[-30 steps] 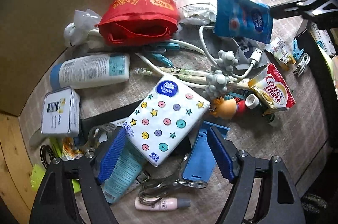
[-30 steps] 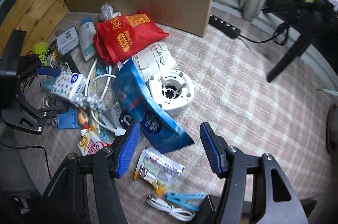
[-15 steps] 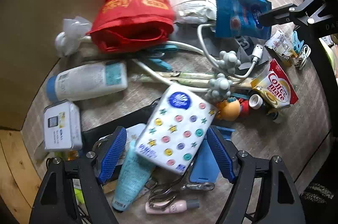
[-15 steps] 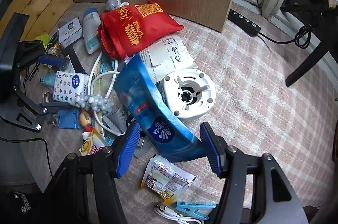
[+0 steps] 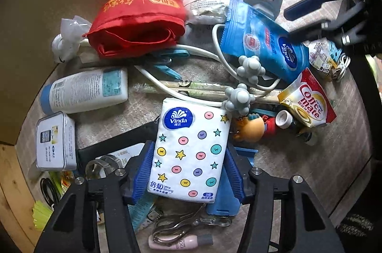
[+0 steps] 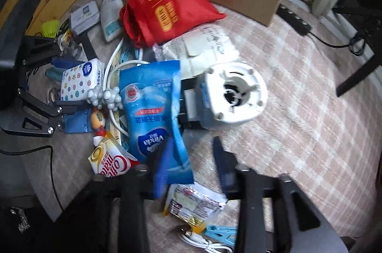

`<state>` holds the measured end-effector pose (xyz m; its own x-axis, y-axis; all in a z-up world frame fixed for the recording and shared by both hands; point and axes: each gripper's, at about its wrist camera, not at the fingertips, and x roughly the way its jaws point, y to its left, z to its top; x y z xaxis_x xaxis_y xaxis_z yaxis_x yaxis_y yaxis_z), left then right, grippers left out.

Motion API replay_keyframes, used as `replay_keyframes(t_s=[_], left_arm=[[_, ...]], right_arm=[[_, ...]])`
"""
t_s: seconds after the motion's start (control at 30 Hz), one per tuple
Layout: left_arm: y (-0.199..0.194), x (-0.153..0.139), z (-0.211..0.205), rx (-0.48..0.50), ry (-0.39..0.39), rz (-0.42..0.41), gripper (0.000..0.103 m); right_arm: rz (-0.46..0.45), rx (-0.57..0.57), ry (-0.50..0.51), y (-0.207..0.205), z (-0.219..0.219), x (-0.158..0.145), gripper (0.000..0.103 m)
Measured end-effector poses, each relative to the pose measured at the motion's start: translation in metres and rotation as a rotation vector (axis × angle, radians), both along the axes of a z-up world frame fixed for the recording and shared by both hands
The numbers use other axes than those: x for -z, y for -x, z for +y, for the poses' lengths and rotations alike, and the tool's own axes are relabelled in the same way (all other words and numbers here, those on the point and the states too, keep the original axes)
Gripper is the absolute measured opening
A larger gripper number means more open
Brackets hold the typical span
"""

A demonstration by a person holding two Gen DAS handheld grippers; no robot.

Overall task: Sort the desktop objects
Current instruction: 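Grasp the blue Vinda wipe pack with the right gripper while the left grasps the Vinda tissue pack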

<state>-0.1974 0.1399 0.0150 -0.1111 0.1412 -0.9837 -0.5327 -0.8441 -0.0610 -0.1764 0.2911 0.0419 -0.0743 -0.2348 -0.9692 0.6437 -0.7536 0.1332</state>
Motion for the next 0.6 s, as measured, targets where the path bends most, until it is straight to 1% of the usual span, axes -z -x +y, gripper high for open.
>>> replay_keyframes(t_s=[0.03,0.07,0.13,0.27,0.33,0.43,0.47,0.5,0.6], left_arm=[[-0.003,0.0,-0.002,-0.003,0.0,0.001,0.053],[-0.004,-0.001,-0.001,-0.006,-0.002,0.0,0.052],[-0.01,-0.001,-0.001,-0.013,-0.008,0.001,0.052],[-0.014,-0.003,0.0,-0.032,-0.016,0.005,0.052],[-0.016,-0.004,-0.004,-0.04,-0.018,0.006,0.052],[-0.019,-0.006,-0.004,-0.046,-0.02,0.007,0.052],[-0.019,-0.007,-0.004,-0.05,-0.022,0.005,0.052],[-0.019,-0.007,-0.003,-0.053,-0.025,0.005,0.052],[-0.02,-0.009,0.0,-0.057,-0.026,0.007,0.052]], right_arm=[[-0.004,0.002,0.008,0.0,-0.001,0.0,0.055],[-0.008,-0.001,0.02,0.0,-0.003,0.0,0.056],[-0.027,-0.009,0.038,0.001,-0.008,0.001,0.056],[-0.028,-0.01,0.018,0.0,-0.017,0.009,0.056],[-0.038,0.004,0.025,0.002,-0.02,0.011,0.056],[-0.017,-0.003,0.009,-0.002,-0.027,0.008,0.058],[-0.013,-0.004,0.005,-0.004,-0.028,0.006,0.059],[-0.018,-0.002,0.008,-0.005,-0.029,0.004,0.062],[-0.007,0.01,0.012,-0.006,-0.033,0.0,0.063]])
